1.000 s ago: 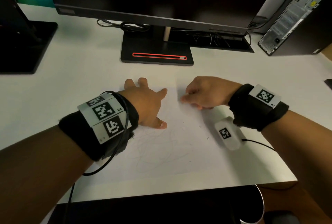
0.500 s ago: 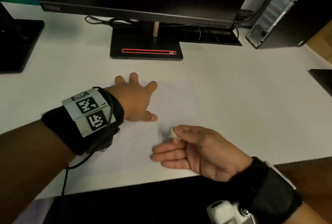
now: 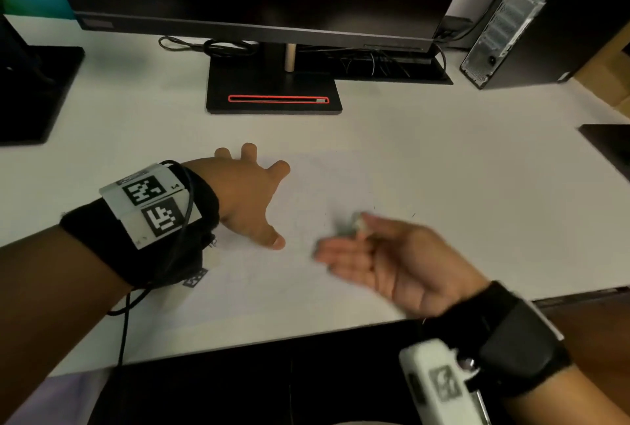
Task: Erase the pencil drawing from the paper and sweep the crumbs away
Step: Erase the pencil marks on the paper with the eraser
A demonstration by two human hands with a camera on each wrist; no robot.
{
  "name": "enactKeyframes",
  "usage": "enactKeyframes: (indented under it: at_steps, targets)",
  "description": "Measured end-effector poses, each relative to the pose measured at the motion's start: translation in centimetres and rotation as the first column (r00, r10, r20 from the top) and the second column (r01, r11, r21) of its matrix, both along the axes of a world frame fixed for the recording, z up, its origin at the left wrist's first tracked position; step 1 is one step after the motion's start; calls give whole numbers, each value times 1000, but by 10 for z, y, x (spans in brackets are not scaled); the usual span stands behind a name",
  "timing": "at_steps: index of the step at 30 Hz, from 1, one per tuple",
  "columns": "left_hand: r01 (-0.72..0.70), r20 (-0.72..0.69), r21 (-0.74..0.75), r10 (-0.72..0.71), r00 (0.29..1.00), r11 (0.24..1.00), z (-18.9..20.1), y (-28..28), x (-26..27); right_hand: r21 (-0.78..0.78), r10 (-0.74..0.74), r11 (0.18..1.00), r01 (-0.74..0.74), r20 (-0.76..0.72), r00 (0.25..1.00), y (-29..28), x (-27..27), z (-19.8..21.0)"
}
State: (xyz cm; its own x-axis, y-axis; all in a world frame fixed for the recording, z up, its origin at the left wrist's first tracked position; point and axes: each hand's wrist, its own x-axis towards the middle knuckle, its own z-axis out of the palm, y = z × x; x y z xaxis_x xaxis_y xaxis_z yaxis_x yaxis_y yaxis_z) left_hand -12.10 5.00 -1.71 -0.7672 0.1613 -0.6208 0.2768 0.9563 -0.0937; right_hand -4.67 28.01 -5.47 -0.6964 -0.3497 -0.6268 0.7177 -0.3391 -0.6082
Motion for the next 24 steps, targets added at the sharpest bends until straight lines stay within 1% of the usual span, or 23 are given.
enactKeyframes:
  at_steps: [1, 2, 3, 4, 5, 6, 7, 8, 10, 11, 12, 13, 14, 15, 16, 17, 18, 19, 20, 21, 22, 23, 24]
  targets:
    - [3, 5, -4, -3, 1000, 1000, 0, -1, 1, 11, -156, 988, 156, -7, 988, 12, -12, 2]
    - [5, 5, -5, -5, 1000, 1000, 0, -1, 2, 8, -317, 948, 318, -36, 948, 26, -23, 6]
    - [8, 1, -3, -8, 1000, 1000, -1, -1, 2, 20, -454, 890, 456, -79, 888, 38, -30, 7]
    - [10, -4, -1, -10, 1000, 1000, -1, -1, 2, 23, -543, 835, 550, -128, 830, 46, -33, 9]
    - [10, -8, 0, -10, 1000, 1000, -1, 0, 2, 8, -590, 802, 598, -153, 793, 48, -32, 12]
    - [7, -8, 3, -7, 1000, 1000, -1, 1, 1, -11, -571, 817, 576, -150, 807, 41, -27, 17]
    - [3, -8, 4, -3, 1000, 1000, -2, 1, 1, -45, -512, 858, 511, -132, 849, 27, -19, 20]
    - [1, -9, 4, -1, 1000, 1000, -3, 1, 1, -69, -413, 910, 408, -97, 905, 10, -11, 20]
    - [13, -16, 0, -13, 1000, 1000, -4, 0, 1, -44, -113, 993, 110, -55, 992, -28, 3, 13]
    - [20, -15, 0, -20, 1000, 1000, -5, 0, 2, -15, 48, 999, -49, -35, 998, -42, 7, 9]
    - [24, -12, -2, -24, 1000, 1000, -4, 0, 2, -6, 176, 984, -176, -12, 984, -50, 5, 4]
    - [28, -7, -7, -28, 1000, 1000, -3, -1, 3, -14, 233, 973, -232, 16, 972, -52, -2, 0]
    - [33, -4, -11, -34, 999, 999, -2, -1, 3, -19, 199, 980, -199, 36, 979, -49, -14, -2]
    - [38, -1, -12, -38, 999, 999, 0, -2, 3, -30, 85, 996, -84, 41, 996, -41, -29, 0]
    - [40, 2, -9, -40, 999, 999, 1, -3, 3, -24, -90, 996, 90, 21, 996, -29, -44, 1]
    - [38, 6, -4, -38, 999, 999, 2, -3, 3, -24, -272, 962, 271, -13, 962, -15, -57, 3]
    - [35, 7, 0, -35, 999, 999, 2, -3, 3, -25, -428, 904, 427, -53, 902, -2, -65, 6]
    - [36, 5, 1, -36, 999, 999, 2, -3, 3, -38, -544, 839, 543, -90, 834, 7, -68, 10]
    - [40, 2, 0, -40, 999, 999, 2, -2, 3, -64, -606, 795, 603, -108, 788, 12, -66, 13]
    - [42, 0, 1, -42, 999, 999, 2, -2, 3, -93, -611, 791, 604, -120, 782, 10, -60, 16]
    - [40, 4, 3, -40, 999, 999, 1, -3, 3, -120, -570, 820, 559, -103, 815, 2, -52, 15]
    - [38, 7, 4, -38, 999, 999, 1, -2, 4, -142, -483, 871, 470, -74, 873, -10, -41, 13]
    - [41, 8, 2, -41, 999, 999, 1, -2, 5, -139, -354, 929, 344, -50, 934, -23, -29, 8]
